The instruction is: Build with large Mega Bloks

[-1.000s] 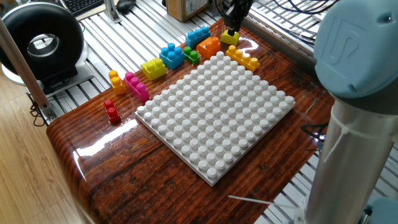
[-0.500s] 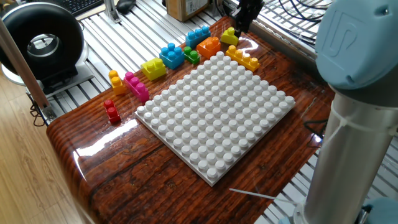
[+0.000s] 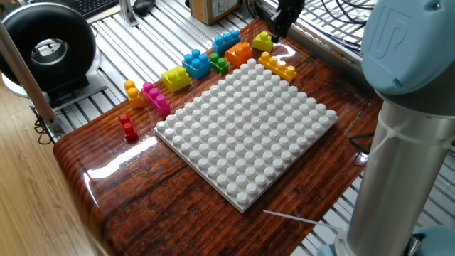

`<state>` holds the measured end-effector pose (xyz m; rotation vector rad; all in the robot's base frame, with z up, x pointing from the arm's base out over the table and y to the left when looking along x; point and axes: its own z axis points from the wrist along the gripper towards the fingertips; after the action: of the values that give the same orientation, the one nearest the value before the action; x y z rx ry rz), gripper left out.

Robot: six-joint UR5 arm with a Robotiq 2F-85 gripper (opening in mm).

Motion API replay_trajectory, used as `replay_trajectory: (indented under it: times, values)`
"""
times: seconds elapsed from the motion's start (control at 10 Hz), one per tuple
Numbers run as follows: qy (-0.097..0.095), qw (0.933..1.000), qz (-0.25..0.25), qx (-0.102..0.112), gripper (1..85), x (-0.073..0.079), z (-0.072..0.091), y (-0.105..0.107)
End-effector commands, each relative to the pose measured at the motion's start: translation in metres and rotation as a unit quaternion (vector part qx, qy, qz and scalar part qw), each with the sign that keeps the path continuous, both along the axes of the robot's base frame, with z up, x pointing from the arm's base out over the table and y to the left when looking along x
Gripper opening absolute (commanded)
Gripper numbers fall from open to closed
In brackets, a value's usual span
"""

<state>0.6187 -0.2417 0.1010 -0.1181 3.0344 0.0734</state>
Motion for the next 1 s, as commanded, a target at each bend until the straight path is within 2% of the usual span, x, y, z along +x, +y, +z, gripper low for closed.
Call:
replay_trajectory:
  times: [0.0,0.9]
  values:
    - [-0.003,1.0,-0.007,0.001,35.7,-0.001,-0.008,-0.005]
    - [-0.016,0.9998,-0.004,0.006,36.0,0.009,-0.033,0.006]
